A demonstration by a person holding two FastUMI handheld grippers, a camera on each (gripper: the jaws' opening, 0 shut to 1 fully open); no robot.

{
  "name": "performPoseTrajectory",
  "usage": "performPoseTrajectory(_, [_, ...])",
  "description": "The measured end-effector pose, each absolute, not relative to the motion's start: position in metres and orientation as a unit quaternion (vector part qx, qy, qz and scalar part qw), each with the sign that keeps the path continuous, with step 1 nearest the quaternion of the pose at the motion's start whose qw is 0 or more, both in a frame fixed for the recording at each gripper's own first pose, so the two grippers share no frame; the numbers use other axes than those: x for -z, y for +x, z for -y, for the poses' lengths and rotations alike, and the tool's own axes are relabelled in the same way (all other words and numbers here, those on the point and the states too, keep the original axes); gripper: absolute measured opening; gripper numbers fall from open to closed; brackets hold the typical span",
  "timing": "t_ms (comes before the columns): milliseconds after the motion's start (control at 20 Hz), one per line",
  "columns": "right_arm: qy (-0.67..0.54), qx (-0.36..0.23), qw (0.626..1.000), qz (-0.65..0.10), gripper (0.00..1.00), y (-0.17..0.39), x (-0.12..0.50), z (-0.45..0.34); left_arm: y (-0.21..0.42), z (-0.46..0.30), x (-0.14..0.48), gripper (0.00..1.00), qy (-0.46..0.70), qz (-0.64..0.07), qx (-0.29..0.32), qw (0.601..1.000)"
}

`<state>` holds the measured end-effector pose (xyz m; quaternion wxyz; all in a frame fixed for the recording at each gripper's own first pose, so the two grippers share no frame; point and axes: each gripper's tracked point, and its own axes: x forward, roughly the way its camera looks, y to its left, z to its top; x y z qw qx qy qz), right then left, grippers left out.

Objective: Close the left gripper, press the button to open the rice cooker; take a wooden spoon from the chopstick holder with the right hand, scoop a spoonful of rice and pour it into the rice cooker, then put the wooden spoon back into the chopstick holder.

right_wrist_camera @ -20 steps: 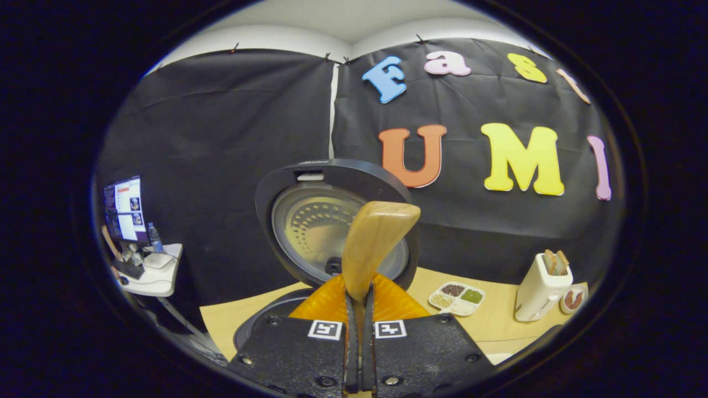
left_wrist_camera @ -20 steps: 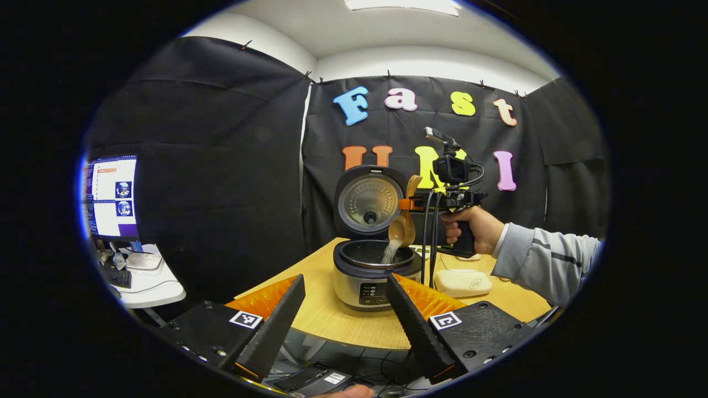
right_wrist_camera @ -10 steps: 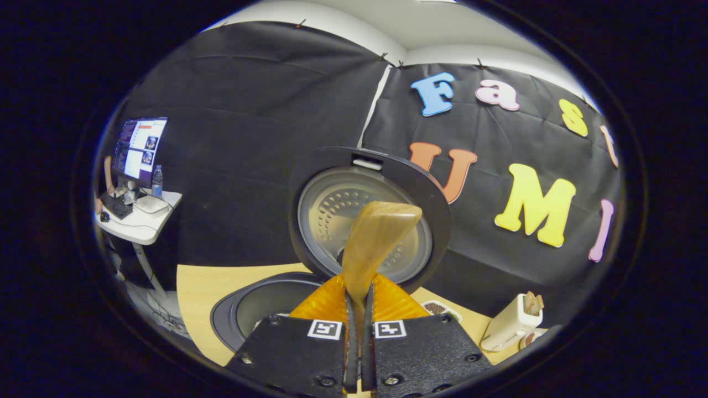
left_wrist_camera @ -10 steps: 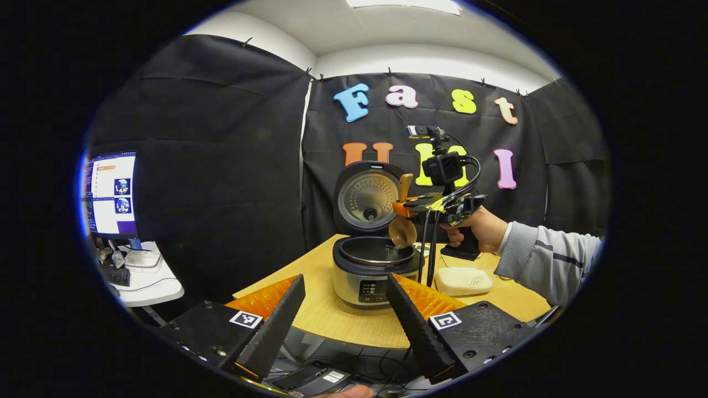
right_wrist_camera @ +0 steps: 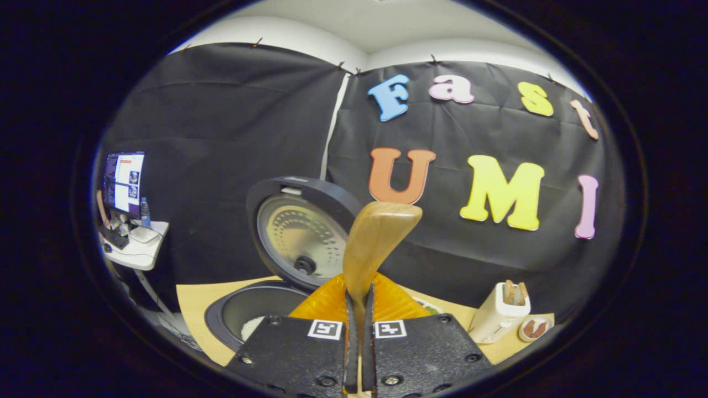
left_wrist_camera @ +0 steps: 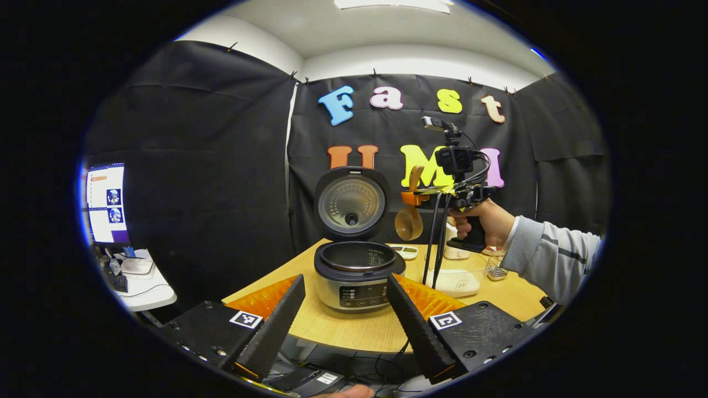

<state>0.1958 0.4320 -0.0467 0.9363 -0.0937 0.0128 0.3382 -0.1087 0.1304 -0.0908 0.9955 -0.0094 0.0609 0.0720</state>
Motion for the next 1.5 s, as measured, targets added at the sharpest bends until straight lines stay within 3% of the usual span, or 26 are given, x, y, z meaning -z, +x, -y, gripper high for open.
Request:
performPoseTrajectory(150, [-0.072,-0.309,0.948,-0.017,0.04,0.211,0.042,-0.381,-0.104,-0.117,0.09,0.94,-0.012,-0.058,-0.062,0.996])
performPoseTrajectory(200, [-0.064,-0.299,0.952,-0.017,0.08,0.215,0.039,-0.364,-0.102,-0.112,0.09,0.94,-0.012,-0.058,-0.059,0.996])
performPoseTrajectory(800, [-0.033,-0.157,0.987,-0.024,0.08,0.25,0.041,-0.158,-0.072,-0.073,0.097,0.94,-0.011,-0.067,-0.032,0.997])
performPoseTrajectory(1500, [0.023,-0.091,0.991,-0.092,0.09,0.276,0.152,-0.074,-0.054,-0.053,0.099,0.94,-0.004,-0.071,-0.027,0.997])
